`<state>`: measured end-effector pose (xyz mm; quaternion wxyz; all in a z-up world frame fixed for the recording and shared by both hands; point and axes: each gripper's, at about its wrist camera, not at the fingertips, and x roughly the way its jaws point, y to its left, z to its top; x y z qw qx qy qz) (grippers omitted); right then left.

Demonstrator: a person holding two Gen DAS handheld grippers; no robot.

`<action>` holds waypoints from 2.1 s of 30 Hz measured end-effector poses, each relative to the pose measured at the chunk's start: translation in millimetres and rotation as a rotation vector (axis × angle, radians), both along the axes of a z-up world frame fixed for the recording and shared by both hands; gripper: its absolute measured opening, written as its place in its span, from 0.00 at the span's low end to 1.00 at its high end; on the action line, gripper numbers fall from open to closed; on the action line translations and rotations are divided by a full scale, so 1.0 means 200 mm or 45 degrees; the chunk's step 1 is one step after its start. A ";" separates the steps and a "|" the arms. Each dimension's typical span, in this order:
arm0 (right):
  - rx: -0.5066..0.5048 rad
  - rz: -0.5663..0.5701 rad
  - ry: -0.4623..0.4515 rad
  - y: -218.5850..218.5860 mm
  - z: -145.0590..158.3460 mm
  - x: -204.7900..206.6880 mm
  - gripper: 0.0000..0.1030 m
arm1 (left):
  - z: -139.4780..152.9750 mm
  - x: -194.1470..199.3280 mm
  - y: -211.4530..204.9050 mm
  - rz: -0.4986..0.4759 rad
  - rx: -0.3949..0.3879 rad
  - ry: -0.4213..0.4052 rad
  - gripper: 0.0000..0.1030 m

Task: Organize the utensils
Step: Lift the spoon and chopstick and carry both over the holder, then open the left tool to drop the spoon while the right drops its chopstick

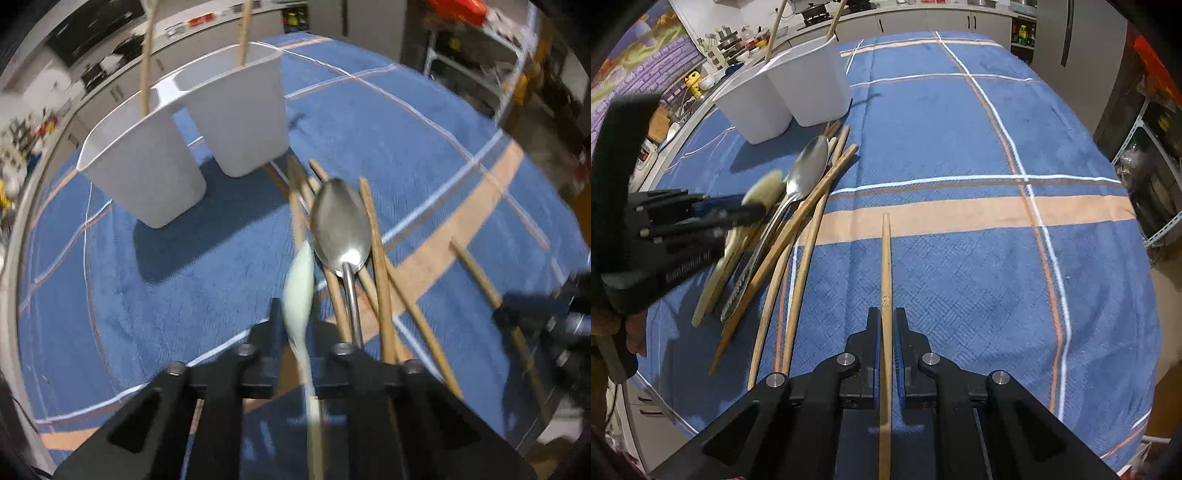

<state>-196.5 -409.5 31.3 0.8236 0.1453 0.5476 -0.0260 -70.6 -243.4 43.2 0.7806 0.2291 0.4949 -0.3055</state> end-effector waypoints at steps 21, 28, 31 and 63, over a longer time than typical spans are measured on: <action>0.166 -0.146 -0.434 -0.20 0.39 -0.09 0.06 | 0.57 -0.11 0.60 0.388 -0.619 -0.085 0.06; 0.126 -0.157 -0.550 -0.20 0.53 -0.06 0.06 | 0.77 -0.04 0.68 0.444 -0.738 -0.190 0.06; 0.089 -0.153 -0.605 -0.19 0.62 -0.02 0.06 | 0.83 0.00 0.70 0.452 -0.770 -0.231 0.06; -0.022 -0.152 -0.702 -0.11 0.82 1.03 0.07 | 0.58 1.07 0.20 0.456 -0.912 -0.207 0.06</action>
